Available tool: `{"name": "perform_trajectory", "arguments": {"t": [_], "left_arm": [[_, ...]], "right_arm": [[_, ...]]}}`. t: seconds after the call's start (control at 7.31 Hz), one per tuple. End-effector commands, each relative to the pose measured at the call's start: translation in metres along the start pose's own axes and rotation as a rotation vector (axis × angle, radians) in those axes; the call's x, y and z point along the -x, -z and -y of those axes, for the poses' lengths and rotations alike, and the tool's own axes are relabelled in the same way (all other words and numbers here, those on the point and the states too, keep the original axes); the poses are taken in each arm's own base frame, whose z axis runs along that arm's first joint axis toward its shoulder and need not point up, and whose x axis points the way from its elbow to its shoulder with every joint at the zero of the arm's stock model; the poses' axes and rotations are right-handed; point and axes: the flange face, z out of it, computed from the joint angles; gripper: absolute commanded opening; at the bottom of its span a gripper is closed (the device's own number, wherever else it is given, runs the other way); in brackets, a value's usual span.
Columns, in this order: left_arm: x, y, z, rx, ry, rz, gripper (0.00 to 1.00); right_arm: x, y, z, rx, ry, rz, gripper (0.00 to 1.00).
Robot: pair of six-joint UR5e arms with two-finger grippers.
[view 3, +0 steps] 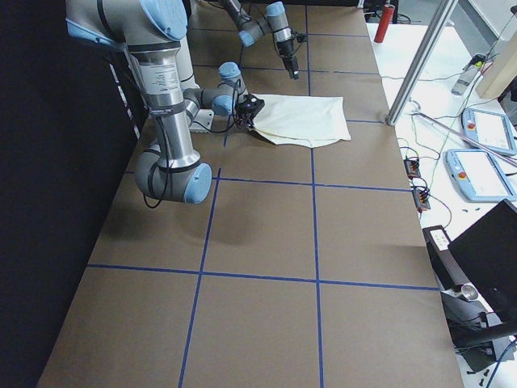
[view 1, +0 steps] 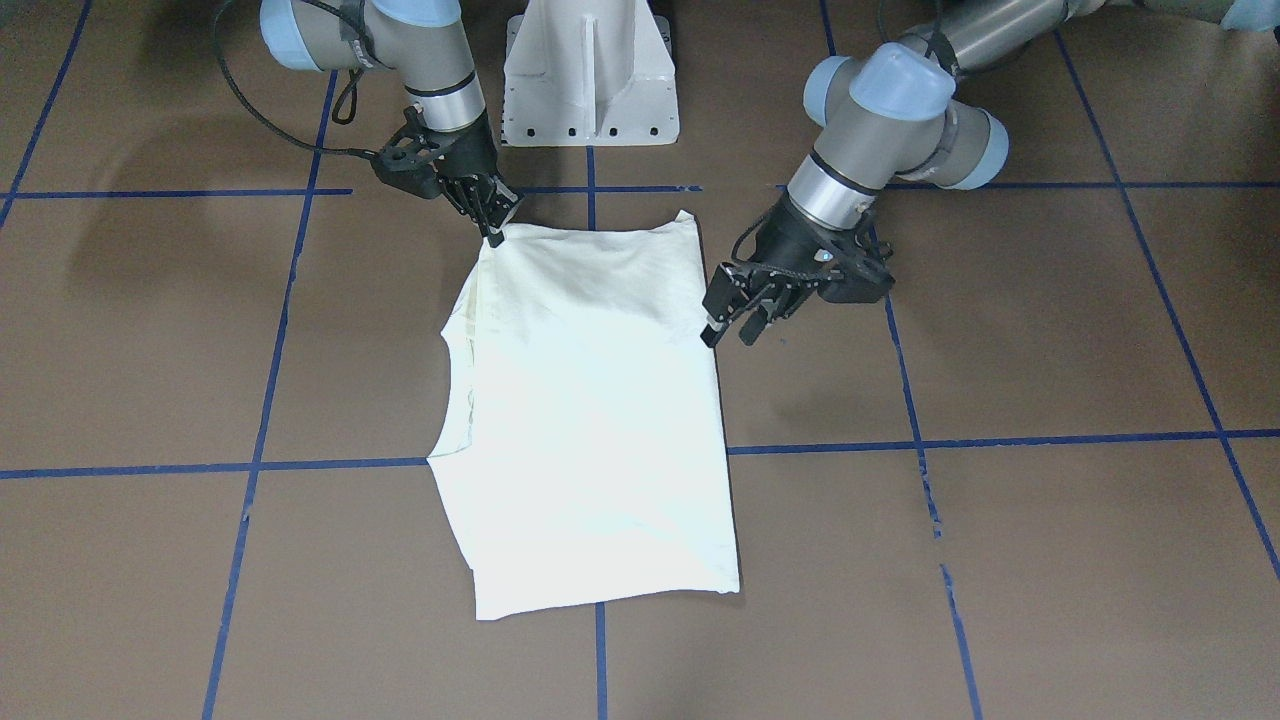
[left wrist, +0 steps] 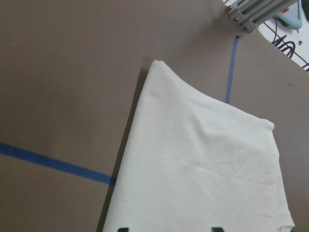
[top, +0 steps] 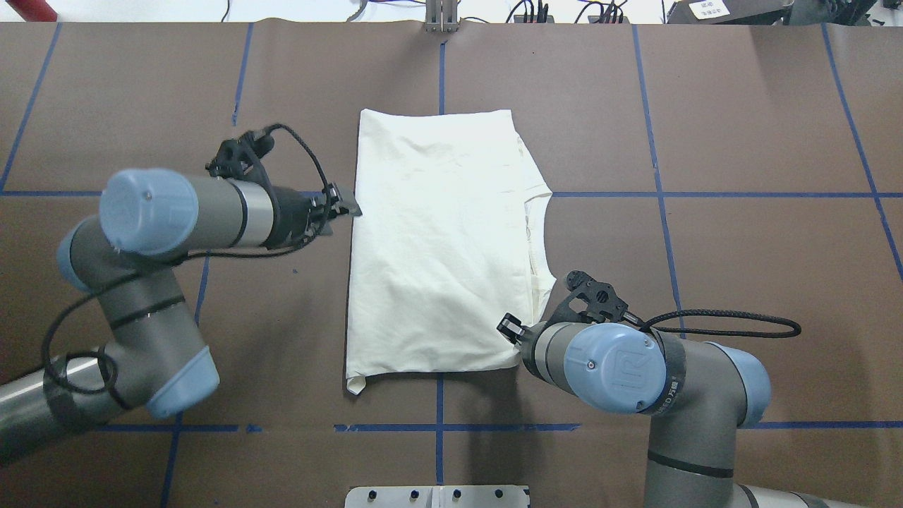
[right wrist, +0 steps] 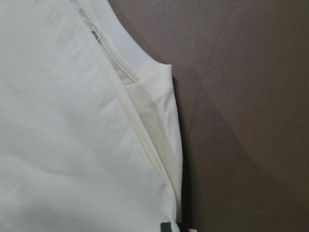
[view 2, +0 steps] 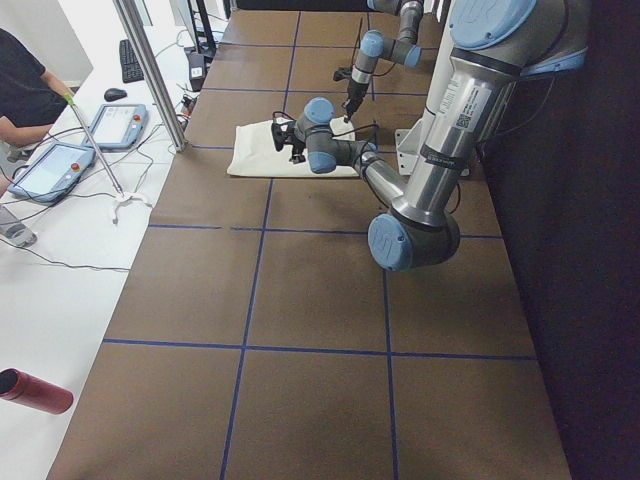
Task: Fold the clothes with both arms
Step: 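Lower the left gripper to the shirt's near corner beside the right gripper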
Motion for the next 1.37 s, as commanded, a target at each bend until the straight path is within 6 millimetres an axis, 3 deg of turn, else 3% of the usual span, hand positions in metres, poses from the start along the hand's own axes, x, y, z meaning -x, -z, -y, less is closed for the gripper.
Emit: {"name": "perform_trajectory", "arguments": {"t": [0.0,0.27,0.41,0.68,0.96,1.23], "left_arm": [[0.015,0.004,-0.084,0.031,0.014,0.058,0.62],[0.028,0.000,-0.130,0.072,0.097,0.136,0.67],[0.033,-0.003,-0.142,0.083,0.148,0.158,0.73],[0.042,-0.014,-0.160,0.077,0.139,0.263,0.73],[0.048,-0.017,-0.181,0.106,0.123,0.279,0.69],[0.049,-0.019,-0.184,0.109,0.123,0.282,0.55]], "right_arm": [[-0.003,0.003,-0.001,0.006,0.004,0.000,0.00],[-0.004,0.002,-0.001,0.004,0.006,-0.003,0.00],[-0.006,0.001,-0.001,0.004,0.007,-0.006,0.00],[-0.007,0.000,-0.001,0.003,0.006,-0.009,0.00],[-0.007,-0.001,0.000,0.002,0.006,-0.010,0.00],[-0.007,-0.001,0.000,0.002,0.006,-0.010,0.00]]}}
